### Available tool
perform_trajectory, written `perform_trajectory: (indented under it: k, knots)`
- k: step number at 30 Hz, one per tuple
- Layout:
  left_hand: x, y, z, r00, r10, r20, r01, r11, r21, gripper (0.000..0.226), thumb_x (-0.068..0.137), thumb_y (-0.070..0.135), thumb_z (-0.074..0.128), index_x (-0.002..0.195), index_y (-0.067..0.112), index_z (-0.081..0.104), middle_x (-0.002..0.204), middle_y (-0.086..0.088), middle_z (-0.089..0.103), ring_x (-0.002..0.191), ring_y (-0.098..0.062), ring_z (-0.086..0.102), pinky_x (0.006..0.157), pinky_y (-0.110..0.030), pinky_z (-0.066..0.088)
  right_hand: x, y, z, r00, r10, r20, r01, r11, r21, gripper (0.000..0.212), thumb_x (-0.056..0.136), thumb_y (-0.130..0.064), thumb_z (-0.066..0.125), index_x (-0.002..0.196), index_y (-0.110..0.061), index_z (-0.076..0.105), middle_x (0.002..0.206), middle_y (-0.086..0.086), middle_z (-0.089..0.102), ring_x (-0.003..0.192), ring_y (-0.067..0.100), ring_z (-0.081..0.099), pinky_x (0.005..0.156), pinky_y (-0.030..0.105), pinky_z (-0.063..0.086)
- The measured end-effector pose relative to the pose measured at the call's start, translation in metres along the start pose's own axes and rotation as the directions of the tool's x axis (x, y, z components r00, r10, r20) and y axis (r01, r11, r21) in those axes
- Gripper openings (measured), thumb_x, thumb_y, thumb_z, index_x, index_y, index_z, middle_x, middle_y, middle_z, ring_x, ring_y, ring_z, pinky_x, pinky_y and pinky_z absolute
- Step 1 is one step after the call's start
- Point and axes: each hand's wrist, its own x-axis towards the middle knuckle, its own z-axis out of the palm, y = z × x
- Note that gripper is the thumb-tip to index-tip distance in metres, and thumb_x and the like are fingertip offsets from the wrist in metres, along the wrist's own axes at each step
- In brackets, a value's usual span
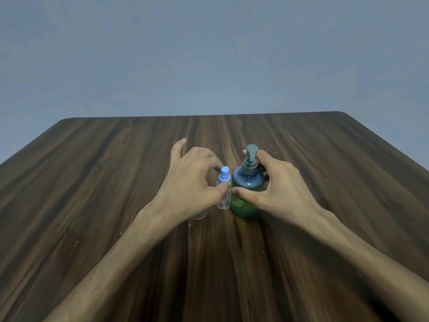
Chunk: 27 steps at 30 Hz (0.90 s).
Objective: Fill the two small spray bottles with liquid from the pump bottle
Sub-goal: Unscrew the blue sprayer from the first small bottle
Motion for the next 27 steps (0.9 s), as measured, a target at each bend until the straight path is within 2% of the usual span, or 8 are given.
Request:
perform_trajectory:
  k: [4, 6, 8, 12, 14, 20, 23, 27]
  knots:
    - [-0.004, 0.002, -0.002, 1.0, -0.019, -0.005, 0.019, 0.999, -0.026, 0.025, 0.079, 0.047, 0.064, 0.088, 0.026, 0.074, 0.1, 0.017, 0.07, 0.114, -0.006, 0.063, 0.129, -0.045, 0.006, -0.008, -0.003, -0.002, 0.998, 0.045, 0.039, -0.044, 0.999, -0.019, 0.091, 0.071, -0.065, 0.085, 0.145, -0.028, 0.047, 0.135, -0.014, 0.066, 0.112, 0.0, 0.06, 0.088, 0.005, 0.041]
    - [-0.008, 0.004, -0.005, 0.999, -0.033, -0.016, 0.032, 0.998, -0.052, 0.023, 0.078, 0.047, 0.066, 0.087, 0.027, 0.073, 0.1, 0.018, 0.068, 0.113, -0.004, 0.062, 0.129, -0.044, 0.006, -0.018, -0.008, -0.01, 0.997, 0.079, -0.023, -0.078, 0.997, 0.017, 0.101, 0.071, -0.065, 0.084, 0.155, -0.03, 0.04, 0.148, -0.014, 0.057, 0.128, 0.002, 0.056, 0.103, 0.022, 0.049]
    - [-0.014, 0.007, -0.011, 0.998, -0.042, -0.042, 0.039, 0.997, -0.068, 0.023, 0.078, 0.047, 0.067, 0.085, 0.027, 0.073, 0.101, 0.018, 0.067, 0.111, -0.002, 0.061, 0.129, -0.042, 0.006, -0.034, -0.013, -0.019, 0.978, 0.082, -0.189, -0.068, 0.995, 0.078, 0.085, 0.077, -0.053, 0.085, 0.151, -0.029, 0.05, 0.141, -0.016, 0.062, 0.125, 0.002, 0.06, 0.104, 0.032, 0.054]
    - [-0.027, 0.019, -0.023, 0.996, -0.024, -0.091, 0.012, 0.992, -0.125, 0.02, 0.078, 0.045, 0.071, 0.082, 0.026, 0.071, 0.095, 0.018, 0.067, 0.103, -0.002, 0.061, 0.127, -0.038, 0.014, -0.065, -0.026, -0.026, 0.916, 0.072, -0.394, 0.031, 0.968, 0.25, 0.026, 0.086, -0.019, 0.082, 0.11, -0.025, 0.074, 0.099, -0.013, 0.075, 0.092, 0.01, 0.071, 0.08, 0.035, 0.061]
    - [-0.035, 0.027, -0.026, 0.996, 0.002, -0.094, -0.016, 0.989, -0.148, 0.019, 0.078, 0.045, 0.073, 0.082, 0.027, 0.071, 0.093, 0.018, 0.069, 0.101, -0.005, 0.062, 0.12, -0.034, 0.024, -0.078, -0.03, -0.018, 0.941, 0.075, -0.331, 0.043, 0.942, 0.334, 0.019, 0.086, -0.011, 0.08, 0.1, -0.024, 0.077, 0.088, -0.009, 0.075, 0.08, 0.014, 0.071, 0.074, 0.035, 0.061]
    - [-0.057, 0.045, -0.023, 0.997, -0.053, 0.049, 0.07, 0.885, -0.459, 0.021, 0.079, 0.046, 0.078, 0.087, 0.026, 0.076, 0.095, 0.01, 0.075, 0.101, -0.015, 0.065, 0.095, -0.036, 0.048, -0.096, -0.039, 0.012, 0.999, -0.029, 0.044, 0.005, 0.88, 0.474, 0.024, 0.092, -0.026, 0.078, 0.115, -0.03, 0.074, 0.087, -0.004, 0.071, 0.074, 0.022, 0.066, 0.071, 0.046, 0.057]
    - [-0.068, 0.047, -0.018, 0.991, -0.128, 0.031, 0.125, 0.84, -0.528, 0.022, 0.079, 0.044, 0.08, 0.087, 0.023, 0.077, 0.09, 0.008, 0.076, 0.093, -0.017, 0.07, 0.088, -0.046, 0.055, -0.097, -0.039, 0.019, 0.998, -0.027, 0.059, -0.011, 0.825, 0.565, 0.014, 0.095, -0.023, 0.077, 0.108, -0.028, 0.077, 0.083, 0.005, 0.07, 0.069, 0.038, 0.059, 0.061, 0.048, 0.05]
    - [-0.083, 0.056, -0.006, 0.948, -0.311, -0.073, 0.215, 0.789, -0.575, 0.029, 0.074, 0.027, 0.096, 0.076, 0.016, 0.069, 0.074, 0.005, 0.07, 0.068, -0.013, 0.067, 0.066, -0.039, 0.057, -0.102, -0.045, 0.034, 0.998, 0.06, -0.027, -0.035, 0.832, 0.554, 0.02, 0.083, -0.04, 0.082, 0.099, -0.028, 0.08, 0.074, -0.003, 0.072, 0.055, 0.02, 0.048, 0.053, 0.035, 0.042]
